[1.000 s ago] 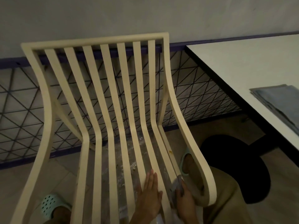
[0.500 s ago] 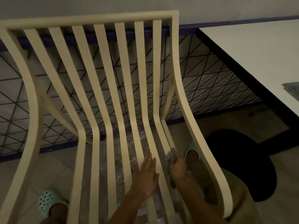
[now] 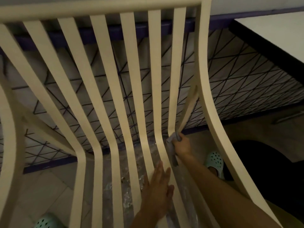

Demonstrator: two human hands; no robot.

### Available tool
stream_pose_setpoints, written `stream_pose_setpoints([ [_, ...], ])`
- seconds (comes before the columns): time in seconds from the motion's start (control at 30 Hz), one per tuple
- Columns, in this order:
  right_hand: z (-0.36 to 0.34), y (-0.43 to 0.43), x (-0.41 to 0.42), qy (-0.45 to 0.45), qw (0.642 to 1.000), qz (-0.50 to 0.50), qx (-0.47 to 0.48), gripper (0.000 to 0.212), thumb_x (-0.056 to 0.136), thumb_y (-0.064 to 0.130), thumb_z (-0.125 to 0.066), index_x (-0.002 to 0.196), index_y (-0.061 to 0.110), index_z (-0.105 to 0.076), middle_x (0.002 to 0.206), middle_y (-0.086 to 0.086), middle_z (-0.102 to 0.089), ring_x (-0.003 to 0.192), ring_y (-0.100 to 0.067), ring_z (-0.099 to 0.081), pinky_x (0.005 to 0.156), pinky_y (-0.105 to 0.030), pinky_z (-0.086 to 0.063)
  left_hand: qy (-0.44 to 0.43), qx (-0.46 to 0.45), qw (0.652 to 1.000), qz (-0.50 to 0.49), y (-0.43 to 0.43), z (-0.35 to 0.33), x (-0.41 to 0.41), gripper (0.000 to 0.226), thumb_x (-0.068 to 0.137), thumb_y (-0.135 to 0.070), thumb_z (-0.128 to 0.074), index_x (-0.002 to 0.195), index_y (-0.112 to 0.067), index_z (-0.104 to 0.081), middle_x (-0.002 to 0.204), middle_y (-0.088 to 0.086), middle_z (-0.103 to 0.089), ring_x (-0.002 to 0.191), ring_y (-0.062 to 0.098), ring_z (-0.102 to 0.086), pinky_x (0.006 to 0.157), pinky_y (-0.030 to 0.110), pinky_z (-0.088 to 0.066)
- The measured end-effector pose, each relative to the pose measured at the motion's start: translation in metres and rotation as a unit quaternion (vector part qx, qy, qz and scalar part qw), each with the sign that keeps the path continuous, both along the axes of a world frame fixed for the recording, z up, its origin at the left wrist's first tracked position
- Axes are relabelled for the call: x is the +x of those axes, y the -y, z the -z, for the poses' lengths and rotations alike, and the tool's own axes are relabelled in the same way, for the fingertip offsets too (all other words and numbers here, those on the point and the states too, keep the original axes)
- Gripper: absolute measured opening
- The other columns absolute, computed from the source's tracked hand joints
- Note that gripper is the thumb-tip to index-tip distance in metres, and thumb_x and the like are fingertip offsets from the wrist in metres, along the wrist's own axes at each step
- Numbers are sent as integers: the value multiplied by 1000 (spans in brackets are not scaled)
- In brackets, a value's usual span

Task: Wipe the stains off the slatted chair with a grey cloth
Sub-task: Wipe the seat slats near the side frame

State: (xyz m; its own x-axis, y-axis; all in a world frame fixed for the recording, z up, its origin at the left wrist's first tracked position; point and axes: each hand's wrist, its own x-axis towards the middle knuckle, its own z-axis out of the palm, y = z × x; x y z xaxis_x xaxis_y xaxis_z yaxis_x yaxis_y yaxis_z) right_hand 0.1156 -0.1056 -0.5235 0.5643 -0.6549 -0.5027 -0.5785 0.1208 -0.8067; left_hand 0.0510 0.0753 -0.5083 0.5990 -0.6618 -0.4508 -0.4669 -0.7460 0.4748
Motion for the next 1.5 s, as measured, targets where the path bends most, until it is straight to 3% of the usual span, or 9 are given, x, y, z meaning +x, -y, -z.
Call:
stream_pose_setpoints([
  [0.07,1,1,15,7,1000,-4,-11,29,95,-5,-45,122,-10,-54,117,-29,-59,114,-37,-56,105,-39,-41,4,-9,1000,-6,-1,-5,18,56,101,-38,-34,153,-35,-12,160,-11,17,147,12,17,121,48,-3],
  [0.23,-4,-5,33,53,997,0,-57,41,97,5,-51,138,6,-50,129,-14,-59,121,-24,-54,105,-25,-39,94,-73,992,-31,6,-32,77,52,96,-24,-46,147,-31,-34,157,-10,-23,144,11,-18,120,38,-17],
  [0.4,-21,-1,40,83,990,-4,-110,44,98,5,-49,142,8,-46,134,-9,-55,127,-23,-49,110,-25,-31,221,-193,955,-41,21,-90,138,43,92,-15,-54,134,-22,-53,143,-5,-46,133,15,-40,113,37,-28],
  [0.7,-97,7,84,225,966,-2,-129,41,102,8,-42,142,11,-45,131,-3,-57,121,-12,-51,111,-31,-36,391,-230,891,-1,36,-201,218,52,86,-13,-55,138,-19,-47,150,1,-36,138,20,-31,113,44,-27],
  [0.93,-162,20,108,327,931,-8,-164,31,101,11,-45,131,13,-54,112,1,-63,103,-6,-59,98,-24,-48,464,-128,876,34,49,-251,247,78,86,-20,-54,153,-18,-15,161,4,-9,148,23,-9,120,50,-10],
  [1.07,-202,22,126,358,919,-20,-163,34,100,11,-45,135,12,-50,112,4,-61,105,-6,-59,97,-18,-46,520,-139,841,52,47,-269,248,75,82,-17,-56,150,-17,-25,157,7,-20,145,25,-19,118,49,-17],
  [1.13,-222,29,136,375,912,-27,-163,29,101,13,-44,128,12,-54,108,2,-62,102,-6,-60,97,-24,-49,535,-172,827,34,53,-283,252,72,80,-15,-57,147,-16,-31,156,7,-21,145,26,-19,118,50,-18],
  [1.3,-242,53,142,380,911,7,-160,22,100,16,-47,119,10,-58,107,-4,-65,102,-16,-62,95,-39,-52,510,-184,840,1,74,-301,262,72,84,-18,-55,149,-17,-25,159,5,-16,147,22,-12,120,51,-9],
  [1.5,-220,40,140,406,910,23,-77,21,100,20,-50,119,17,-56,108,-2,-64,103,-12,-62,91,-24,-51,520,-185,834,-9,72,-294,268,73,82,-20,-54,149,-16,-24,154,5,-24,146,22,-16,120,50,-6],
])
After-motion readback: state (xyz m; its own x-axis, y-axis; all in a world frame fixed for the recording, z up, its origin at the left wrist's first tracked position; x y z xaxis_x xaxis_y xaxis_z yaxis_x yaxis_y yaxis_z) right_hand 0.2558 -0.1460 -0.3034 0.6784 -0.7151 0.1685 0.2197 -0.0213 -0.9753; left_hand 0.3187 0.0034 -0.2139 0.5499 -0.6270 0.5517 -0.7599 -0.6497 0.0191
